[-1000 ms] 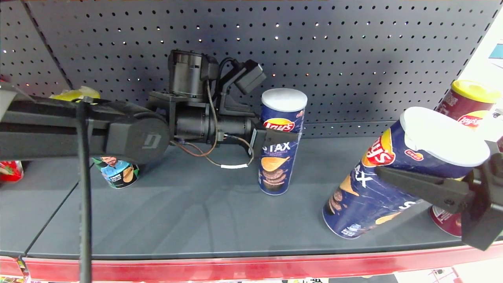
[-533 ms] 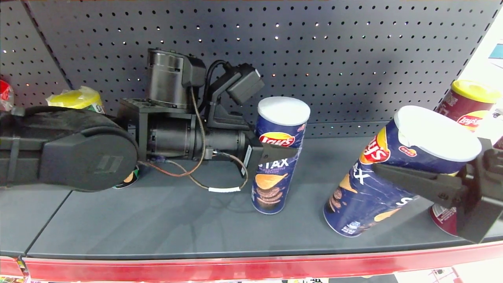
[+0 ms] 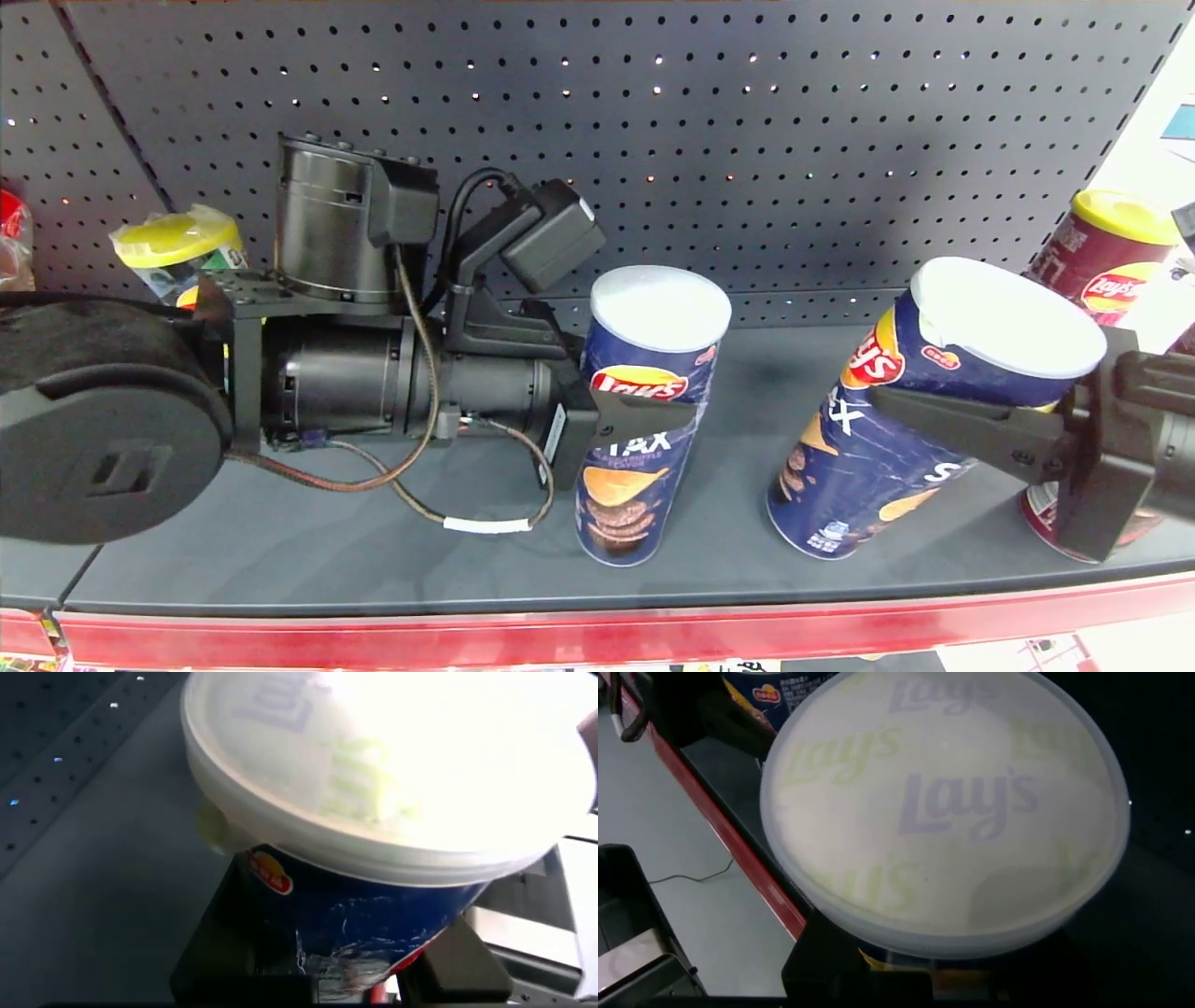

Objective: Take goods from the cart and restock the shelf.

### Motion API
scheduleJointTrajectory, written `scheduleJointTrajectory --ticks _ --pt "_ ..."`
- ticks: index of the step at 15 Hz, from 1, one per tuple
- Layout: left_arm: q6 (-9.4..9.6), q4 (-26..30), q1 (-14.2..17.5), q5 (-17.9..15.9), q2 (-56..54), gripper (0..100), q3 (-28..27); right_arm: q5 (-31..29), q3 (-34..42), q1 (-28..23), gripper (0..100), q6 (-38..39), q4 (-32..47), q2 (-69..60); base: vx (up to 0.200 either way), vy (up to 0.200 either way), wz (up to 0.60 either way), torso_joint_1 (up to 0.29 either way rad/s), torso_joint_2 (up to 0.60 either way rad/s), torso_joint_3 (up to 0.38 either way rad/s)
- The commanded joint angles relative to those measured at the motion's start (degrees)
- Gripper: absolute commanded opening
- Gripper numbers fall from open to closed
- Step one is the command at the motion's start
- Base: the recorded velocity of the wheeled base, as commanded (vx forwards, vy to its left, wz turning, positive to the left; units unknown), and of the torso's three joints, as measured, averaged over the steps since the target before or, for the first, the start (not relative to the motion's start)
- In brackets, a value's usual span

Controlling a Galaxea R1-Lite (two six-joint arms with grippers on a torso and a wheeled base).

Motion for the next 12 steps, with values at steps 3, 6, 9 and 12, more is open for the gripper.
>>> scheduleJointTrajectory --ticks 3,6,9,12 --pt "-0.01 -0.01 -0.62 0.57 -1.90 0 1.65 -0.01 -1.87 0.02 0 -0.02 -0.05 2.06 0.000 0.000 0.00 0.000 0.00 0.000" --pt "-0.01 -0.01 -1.24 0.74 -1.54 0 1.65 -0.01 -2.31 0.02 0 -0.02 -0.05 2.59 0.000 0.000 0.00 0.000 0.00 0.000" --pt "-0.09 -0.54 -1.77 0.66 -0.93 0 1.74 -0.01 -2.40 0.10 0 -0.02 -0.05 2.68 0.000 0.000 0.00 0.000 0.00 0.000" --pt "-0.97 -8.45 -1.77 0.74 0.48 0 5.08 -0.01 -2.66 0.02 0 -0.02 -0.05 2.77 0.000 0.000 0.00 0.000 0.00 0.000"
